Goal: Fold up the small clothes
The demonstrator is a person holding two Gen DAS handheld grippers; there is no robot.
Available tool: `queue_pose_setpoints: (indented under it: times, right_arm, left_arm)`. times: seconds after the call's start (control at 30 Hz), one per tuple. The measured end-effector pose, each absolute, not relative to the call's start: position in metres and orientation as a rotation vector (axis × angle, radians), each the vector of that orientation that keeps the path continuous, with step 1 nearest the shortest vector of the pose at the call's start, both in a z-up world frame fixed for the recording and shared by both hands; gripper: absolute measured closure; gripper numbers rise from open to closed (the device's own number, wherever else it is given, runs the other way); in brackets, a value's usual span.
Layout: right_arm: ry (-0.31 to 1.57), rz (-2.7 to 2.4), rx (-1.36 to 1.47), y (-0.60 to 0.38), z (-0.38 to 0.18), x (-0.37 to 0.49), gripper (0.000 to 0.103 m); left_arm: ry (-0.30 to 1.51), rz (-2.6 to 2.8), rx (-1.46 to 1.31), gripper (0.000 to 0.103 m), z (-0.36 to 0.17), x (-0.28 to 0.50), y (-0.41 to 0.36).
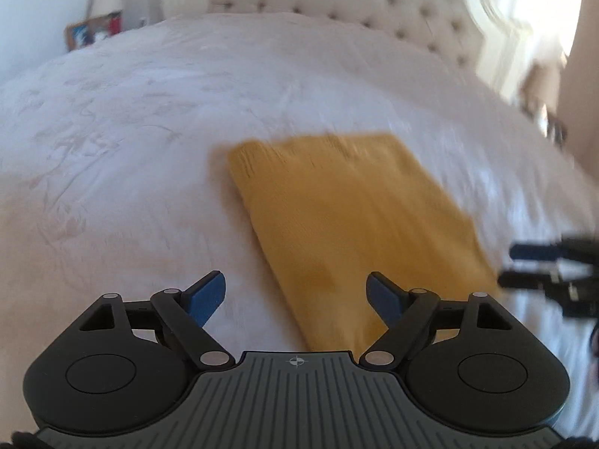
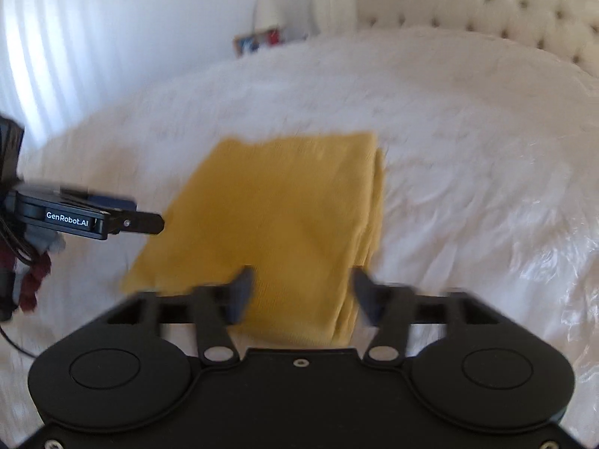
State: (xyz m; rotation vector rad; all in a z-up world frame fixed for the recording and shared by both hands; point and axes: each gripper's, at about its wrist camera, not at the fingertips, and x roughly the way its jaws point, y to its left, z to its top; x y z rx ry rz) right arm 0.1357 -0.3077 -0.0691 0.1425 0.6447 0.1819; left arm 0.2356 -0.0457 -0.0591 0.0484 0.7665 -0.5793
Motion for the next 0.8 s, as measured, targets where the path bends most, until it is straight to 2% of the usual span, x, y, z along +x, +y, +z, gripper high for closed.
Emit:
queue_pose_setpoints:
  times: [0.1, 0.37, 0.53, 0.8]
  right_arm:
    - [0.650, 0.171, 0.240, -0.323, -0.074, 0.148, 0.025]
    - [0.737, 0.228, 0.503, -0.351, -0.112, 0.151, 0.025]
    - [0.735, 0.308, 0.638, -0.353, -0.128, 0.158, 0.024]
    - [0.707, 0.397, 0.715, -0.342, -0.140, 0.184, 0.024]
  left_arm:
    - [0.791, -0.565, -0.051, 0.015, -0.056, 0.260, -0.043]
    - [0.907, -0.533, -0.195, 0.015, -0.085, 0.321, -0.049]
    - [0.917, -0.563, -0.223, 0.008, -0.096, 0.339, -0.059]
    - [0.918, -0.600, -0.195, 0.008, -0.098, 0.362, -0.090]
